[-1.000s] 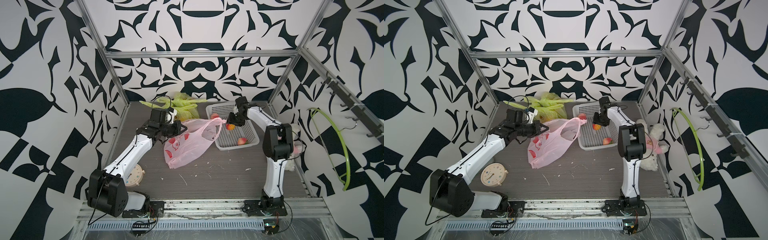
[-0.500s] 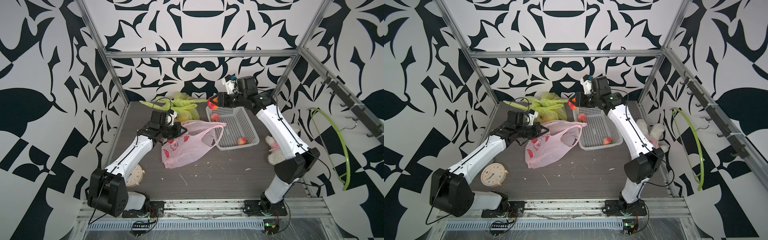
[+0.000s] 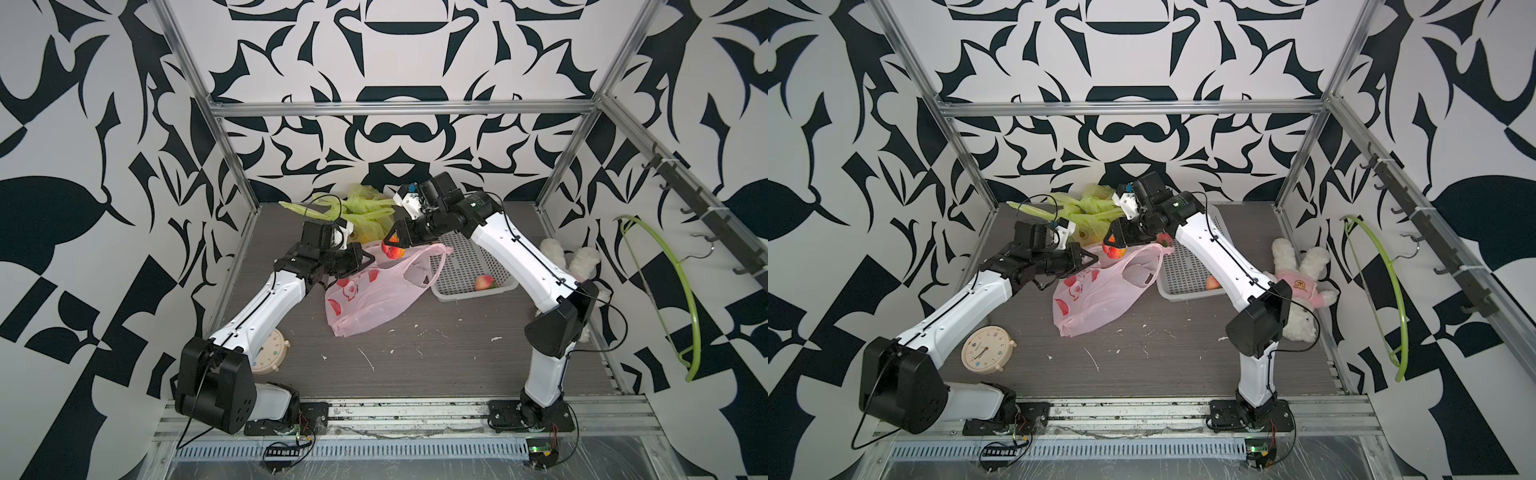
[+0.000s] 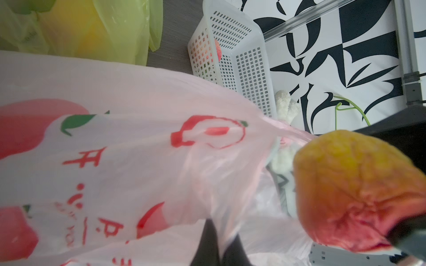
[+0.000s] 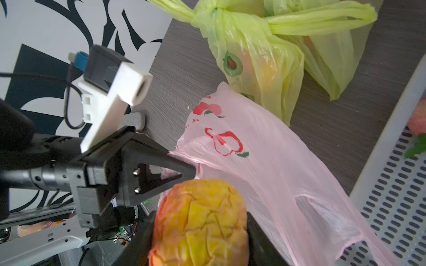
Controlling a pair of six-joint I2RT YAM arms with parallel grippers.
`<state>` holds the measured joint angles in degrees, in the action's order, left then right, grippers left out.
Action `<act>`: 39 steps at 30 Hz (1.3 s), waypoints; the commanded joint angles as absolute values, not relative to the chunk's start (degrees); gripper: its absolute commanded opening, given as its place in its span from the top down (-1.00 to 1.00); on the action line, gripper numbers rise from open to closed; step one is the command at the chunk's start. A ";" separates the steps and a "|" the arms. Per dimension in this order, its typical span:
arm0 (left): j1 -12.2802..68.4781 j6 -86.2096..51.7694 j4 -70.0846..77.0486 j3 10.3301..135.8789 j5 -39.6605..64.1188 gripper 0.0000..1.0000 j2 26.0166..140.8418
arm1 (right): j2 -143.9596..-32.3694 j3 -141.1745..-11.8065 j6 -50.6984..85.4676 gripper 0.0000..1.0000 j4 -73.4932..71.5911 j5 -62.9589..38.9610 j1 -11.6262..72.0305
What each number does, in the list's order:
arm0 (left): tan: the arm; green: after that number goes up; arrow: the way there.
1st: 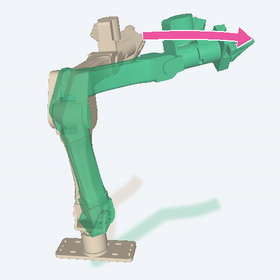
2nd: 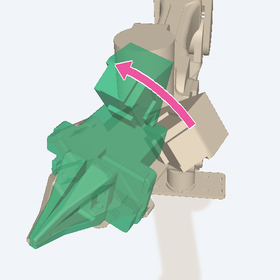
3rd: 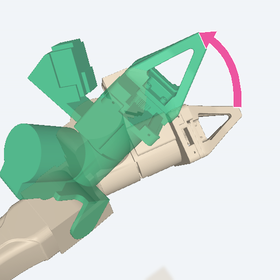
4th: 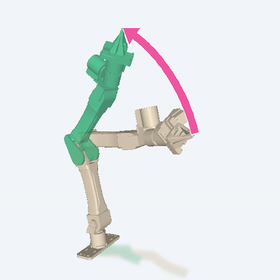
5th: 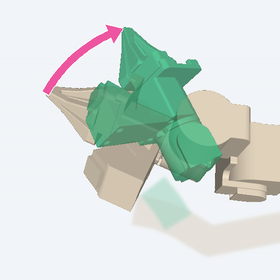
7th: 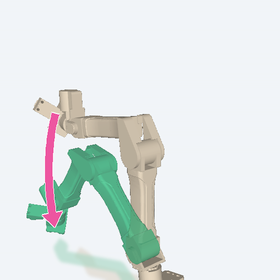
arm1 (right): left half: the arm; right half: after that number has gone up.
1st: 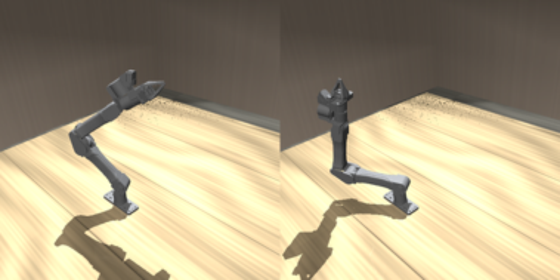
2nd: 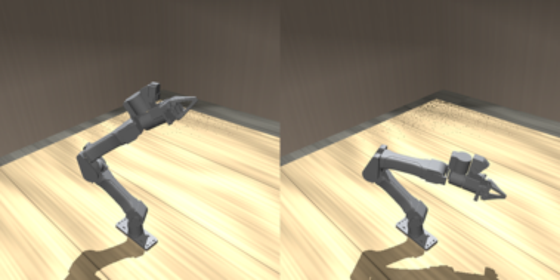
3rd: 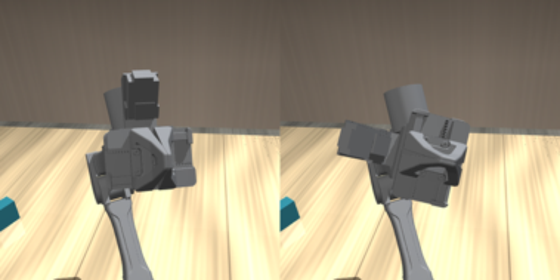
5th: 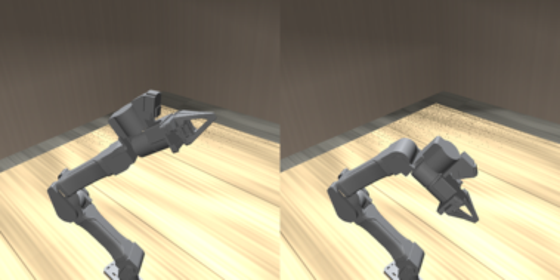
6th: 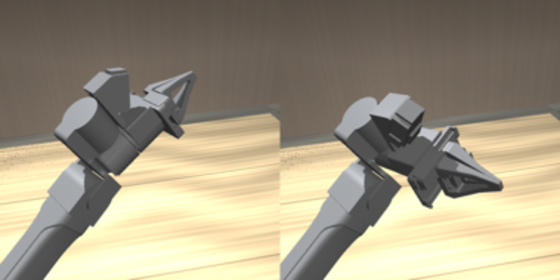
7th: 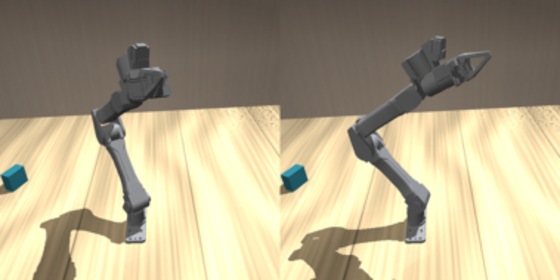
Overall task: Place the peach into a plastic bag & tie a knot
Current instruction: Place the peach in the plastic bag, then pick up the peach from the basket.
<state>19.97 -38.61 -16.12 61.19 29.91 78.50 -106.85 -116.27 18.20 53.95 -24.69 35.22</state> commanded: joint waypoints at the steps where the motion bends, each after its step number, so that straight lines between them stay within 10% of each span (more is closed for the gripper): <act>1: 20.04 -39.35 -14.27 61.31 31.54 1.00 78.49 | -102.46 -114.86 16.46 -0.45 53.55 -25.71 34.99; 15: 20.10 -39.29 -13.36 61.18 32.39 1.00 80.16 | -94.01 -103.05 23.94 -0.60 39.83 -23.97 19.69; 39: 20.21 -38.23 -14.94 61.00 32.41 1.00 80.86 | -140.24 -129.08 27.78 -0.65 41.18 -14.76 15.12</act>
